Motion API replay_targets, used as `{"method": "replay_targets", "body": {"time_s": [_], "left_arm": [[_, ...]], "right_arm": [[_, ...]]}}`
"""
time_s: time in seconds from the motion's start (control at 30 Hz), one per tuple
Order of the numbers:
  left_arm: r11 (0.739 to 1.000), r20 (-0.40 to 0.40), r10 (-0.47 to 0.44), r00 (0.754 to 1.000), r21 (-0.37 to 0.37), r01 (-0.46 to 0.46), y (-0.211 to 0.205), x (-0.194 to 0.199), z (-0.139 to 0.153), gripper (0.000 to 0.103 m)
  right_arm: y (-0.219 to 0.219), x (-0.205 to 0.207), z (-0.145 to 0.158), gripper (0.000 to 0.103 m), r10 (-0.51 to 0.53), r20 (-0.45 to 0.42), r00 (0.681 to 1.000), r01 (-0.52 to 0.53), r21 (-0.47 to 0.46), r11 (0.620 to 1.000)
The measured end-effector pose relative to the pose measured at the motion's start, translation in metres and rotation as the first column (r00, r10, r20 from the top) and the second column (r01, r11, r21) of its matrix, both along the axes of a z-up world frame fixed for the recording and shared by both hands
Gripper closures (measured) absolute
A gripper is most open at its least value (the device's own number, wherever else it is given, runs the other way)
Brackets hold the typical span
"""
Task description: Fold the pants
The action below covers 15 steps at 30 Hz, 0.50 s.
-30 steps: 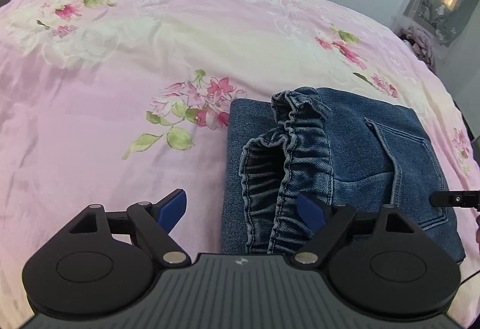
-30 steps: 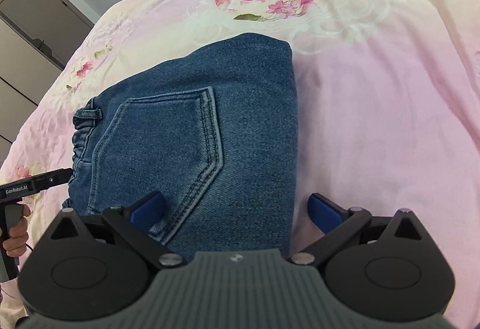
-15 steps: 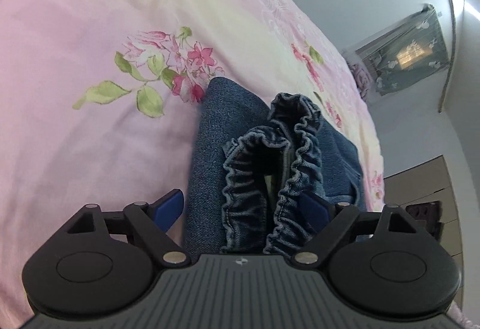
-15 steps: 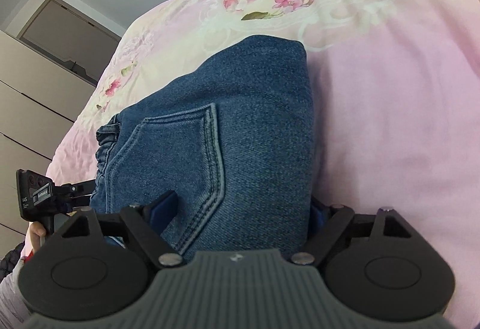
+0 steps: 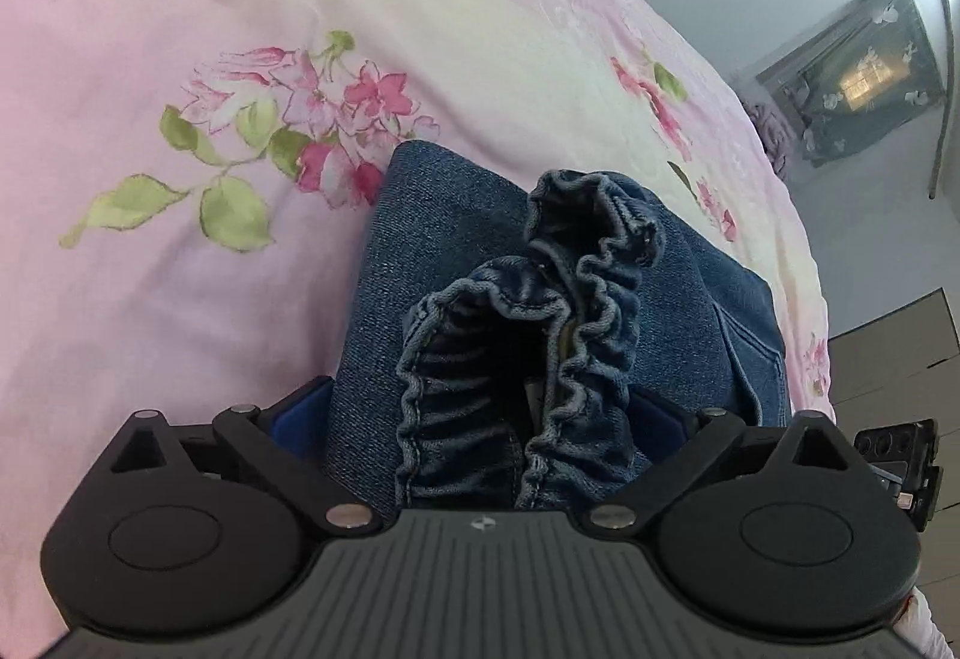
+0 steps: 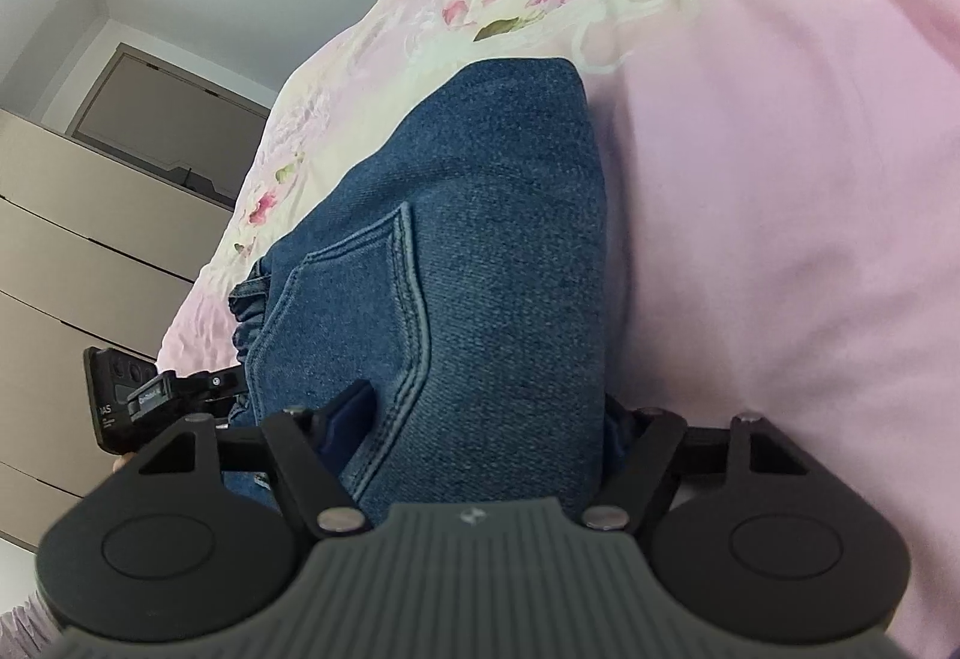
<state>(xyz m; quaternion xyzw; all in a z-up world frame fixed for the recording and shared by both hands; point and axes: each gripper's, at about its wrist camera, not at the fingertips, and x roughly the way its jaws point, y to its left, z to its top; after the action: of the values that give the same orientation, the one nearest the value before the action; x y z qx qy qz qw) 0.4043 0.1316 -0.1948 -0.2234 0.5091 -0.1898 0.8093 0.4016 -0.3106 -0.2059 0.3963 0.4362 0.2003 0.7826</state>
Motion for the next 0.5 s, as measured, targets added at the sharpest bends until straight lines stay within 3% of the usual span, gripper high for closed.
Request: {"method": "replay_targets", "body": {"time_s": [0.1, 0.33, 0.5], "left_arm": [[0.999, 0.026, -0.005, 1.000, 0.048, 0.003, -0.007, -0.006, 0.010, 0.001], [0.993, 0.063, 0.012, 0.998, 0.116, -0.019, -0.019, -0.019, 0.032, 0.026], [0.994, 0.108, 0.023, 0.994, 0.106, -0.035, -0.017, -0.036, 0.052, 0.034]], "right_arm": [[0.001, -0.003, 0.005, 0.045, 0.000, 0.007, 1.000, 0.000, -0.007, 1.000], [0.015, -0.007, 0.037, 0.063, -0.006, 0.045, 0.999, 0.009, -0.078, 0.997], [0.029, -0.015, 0.078, 0.069, 0.015, 0.064, 0.998, -0.006, -0.148, 0.989]]}}
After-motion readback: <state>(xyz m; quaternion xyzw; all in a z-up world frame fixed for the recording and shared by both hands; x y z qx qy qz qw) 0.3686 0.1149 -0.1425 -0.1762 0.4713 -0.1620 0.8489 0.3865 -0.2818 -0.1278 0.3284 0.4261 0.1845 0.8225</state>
